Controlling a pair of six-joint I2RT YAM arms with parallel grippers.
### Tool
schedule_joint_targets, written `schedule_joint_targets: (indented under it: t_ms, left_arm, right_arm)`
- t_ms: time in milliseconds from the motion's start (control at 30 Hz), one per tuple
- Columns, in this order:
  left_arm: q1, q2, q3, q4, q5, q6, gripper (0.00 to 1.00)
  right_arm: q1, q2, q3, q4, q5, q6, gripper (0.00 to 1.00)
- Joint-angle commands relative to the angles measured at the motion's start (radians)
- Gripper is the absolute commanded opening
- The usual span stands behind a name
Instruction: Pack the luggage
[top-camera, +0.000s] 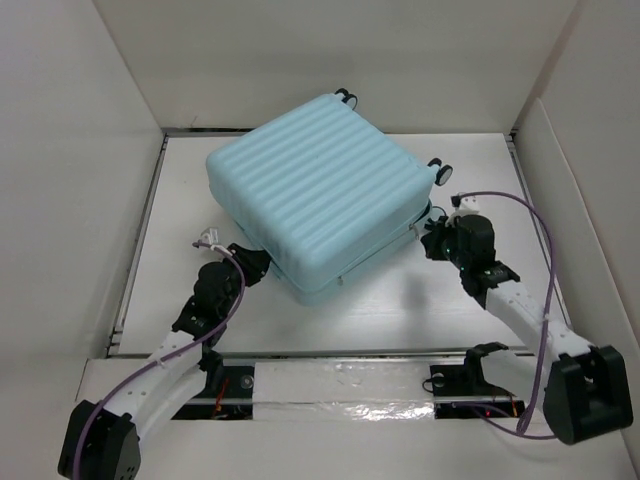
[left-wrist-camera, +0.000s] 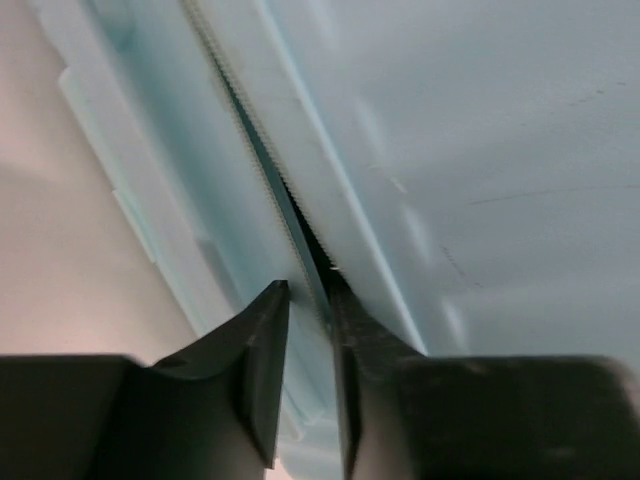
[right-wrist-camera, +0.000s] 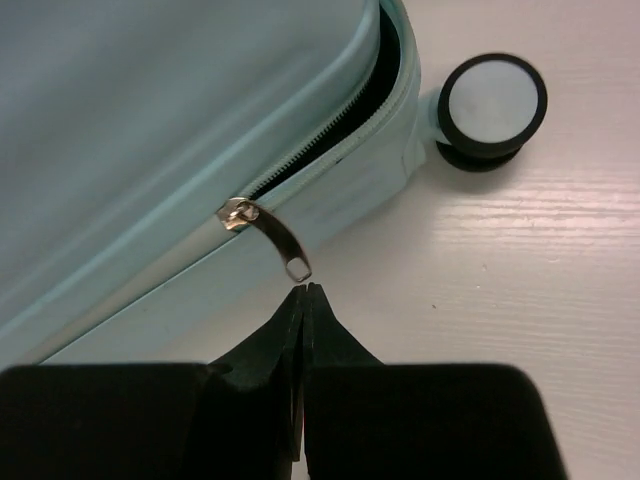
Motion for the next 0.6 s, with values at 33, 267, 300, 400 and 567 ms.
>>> schedule_joint_targets:
  t_ms: [33, 267, 300, 400, 567]
  left_arm:
    - [-0.010, 0.019, -0.023, -0.001, 0.061, 0.059, 0.13]
    - [-0.010, -0.026, -0.057, -0.056, 0.067, 0.096, 0.00]
    - [-0.010, -0.027, -0.062, -0.059, 0.072, 0.097, 0.00]
    - [-0.010, -0.027, -0.072, -0.058, 0.102, 0.110, 0.00]
    - [-0.075, -0.029, -0.077, -0.064, 0.066, 0.122, 0.00]
  right_arm:
    - [0.000, 0.185, 0.121, 0.139, 0.024, -0.030, 0.00]
    - [-0.022, 0.488, 0.358, 0.354, -0.079, -0.064, 0.00]
    - [-0.022, 0.519, 0.399, 0.343, -0.094, -0.073, 0.00]
    - [-0.031, 0.561, 0.504, 0.268, -0.070, -0.090, 0.00]
    - [-0.031, 0.396, 0.357, 0.239, -0.070, -0.076, 0.36]
